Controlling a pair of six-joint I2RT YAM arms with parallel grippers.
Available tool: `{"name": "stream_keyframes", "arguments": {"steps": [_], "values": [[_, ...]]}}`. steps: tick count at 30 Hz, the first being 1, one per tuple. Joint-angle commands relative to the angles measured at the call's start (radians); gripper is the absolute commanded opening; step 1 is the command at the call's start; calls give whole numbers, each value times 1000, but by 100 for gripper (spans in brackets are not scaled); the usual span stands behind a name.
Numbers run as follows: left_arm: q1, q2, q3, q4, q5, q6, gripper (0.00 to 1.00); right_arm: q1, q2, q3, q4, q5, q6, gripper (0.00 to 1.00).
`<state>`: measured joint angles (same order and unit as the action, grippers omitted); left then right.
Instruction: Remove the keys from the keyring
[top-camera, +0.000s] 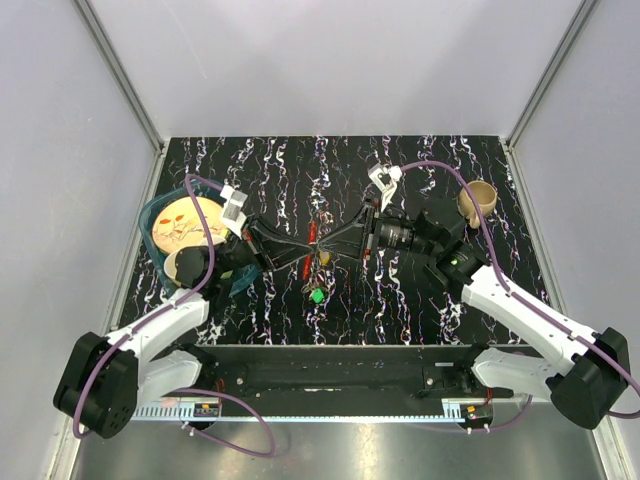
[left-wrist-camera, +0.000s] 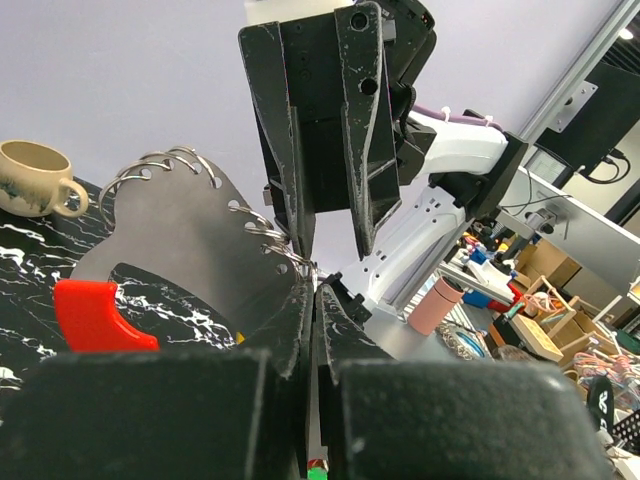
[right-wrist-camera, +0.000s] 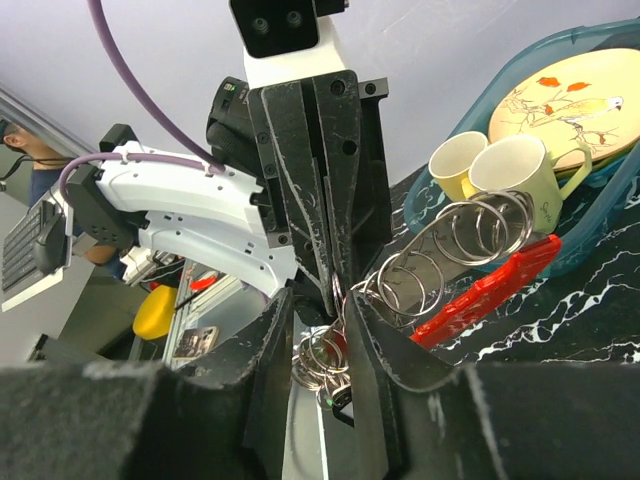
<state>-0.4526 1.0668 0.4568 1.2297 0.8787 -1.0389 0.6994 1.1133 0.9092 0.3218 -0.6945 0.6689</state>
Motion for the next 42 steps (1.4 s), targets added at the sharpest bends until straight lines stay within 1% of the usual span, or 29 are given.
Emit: {"name": "stream_keyframes", "arguments": {"steps": [1,2,11,13,14,19,20,22,25,28,29,30,34,35,36,37,38,39,40,41,42], "values": [[6,4,59,149,16,-18,0,3,-6,26,51,-46,23,32],[6,7,63,149,19,-19,0,2,-6,25,46,-45,15,30],[8,15,85,146,28,-32,0,2,16,8,43,-56,3,28],[8,21,80,149,26,-33,0,2,25,3,56,-60,1,20],[8,22,79,154,26,-35,0,2,28,5,56,-62,0,19],[8,28,68,174,19,-49,0,5,43,2,42,-46,-12,19],[8,28,69,174,19,-49,0,3,45,0,40,-43,-20,16],[8,28,72,171,17,-50,0,5,49,7,28,-43,-28,16],[8,28,77,169,22,-50,0,3,60,23,-30,-34,-63,16],[8,28,77,163,26,-46,0,3,60,22,-46,-26,-89,10],[6,28,75,163,26,-47,0,5,59,19,-40,-31,-94,7],[8,30,74,165,25,-47,0,3,57,17,-20,-43,-95,0],[8,35,77,151,57,-36,0,3,30,3,11,-72,-141,0],[9,35,80,136,72,-30,1,5,22,5,-3,-74,-196,0],[12,35,85,122,94,-23,10,5,16,23,-63,-76,-233,0],[14,29,89,100,136,-12,13,3,11,42,-108,-77,-309,0],[23,25,89,93,155,-9,18,3,11,87,-157,-82,-345,0],[29,18,89,80,187,-7,23,3,13,111,-250,-85,-382,0],[35,9,92,39,201,14,27,3,17,132,-294,-88,-447,0],[48,-14,98,1,215,36,28,3,19,172,-341,-95,-474,0],[52,-31,115,-101,232,96,29,2,25,190,-416,-100,-494,0]]}}
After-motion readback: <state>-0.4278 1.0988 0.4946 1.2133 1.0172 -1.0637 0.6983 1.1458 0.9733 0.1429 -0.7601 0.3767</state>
